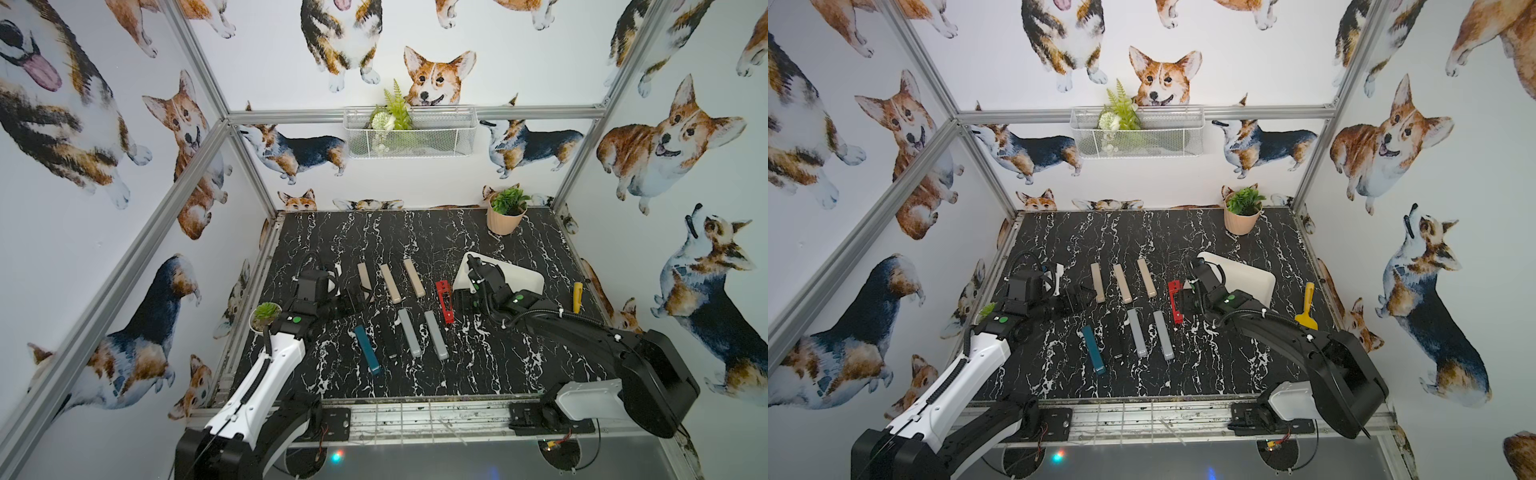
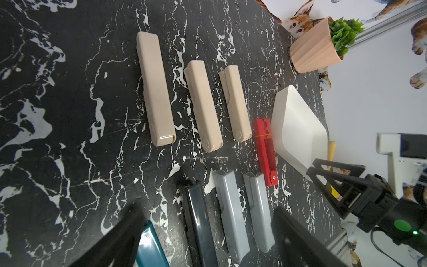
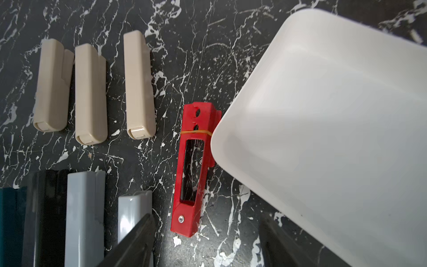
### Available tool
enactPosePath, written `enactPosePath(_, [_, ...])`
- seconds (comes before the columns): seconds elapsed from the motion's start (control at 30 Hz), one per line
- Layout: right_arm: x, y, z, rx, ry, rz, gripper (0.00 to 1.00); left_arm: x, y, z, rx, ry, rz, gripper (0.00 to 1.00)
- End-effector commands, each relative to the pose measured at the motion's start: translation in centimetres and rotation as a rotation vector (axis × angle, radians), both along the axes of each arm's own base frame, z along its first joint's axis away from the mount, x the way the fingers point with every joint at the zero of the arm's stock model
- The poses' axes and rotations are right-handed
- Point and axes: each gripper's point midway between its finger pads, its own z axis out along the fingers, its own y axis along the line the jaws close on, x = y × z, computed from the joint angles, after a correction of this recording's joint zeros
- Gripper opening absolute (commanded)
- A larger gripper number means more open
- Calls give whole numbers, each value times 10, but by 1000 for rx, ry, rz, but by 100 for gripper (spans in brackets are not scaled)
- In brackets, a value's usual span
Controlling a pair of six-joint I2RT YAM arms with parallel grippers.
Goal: Put the pruning pliers into the storage box
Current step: Pick up the pruning pliers from the center of the board.
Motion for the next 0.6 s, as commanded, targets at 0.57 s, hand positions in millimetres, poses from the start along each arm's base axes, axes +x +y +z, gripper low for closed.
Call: enactPosePath(0.57, [-1, 16, -29, 37, 67, -30, 49, -7, -5, 1, -15, 23, -37, 90])
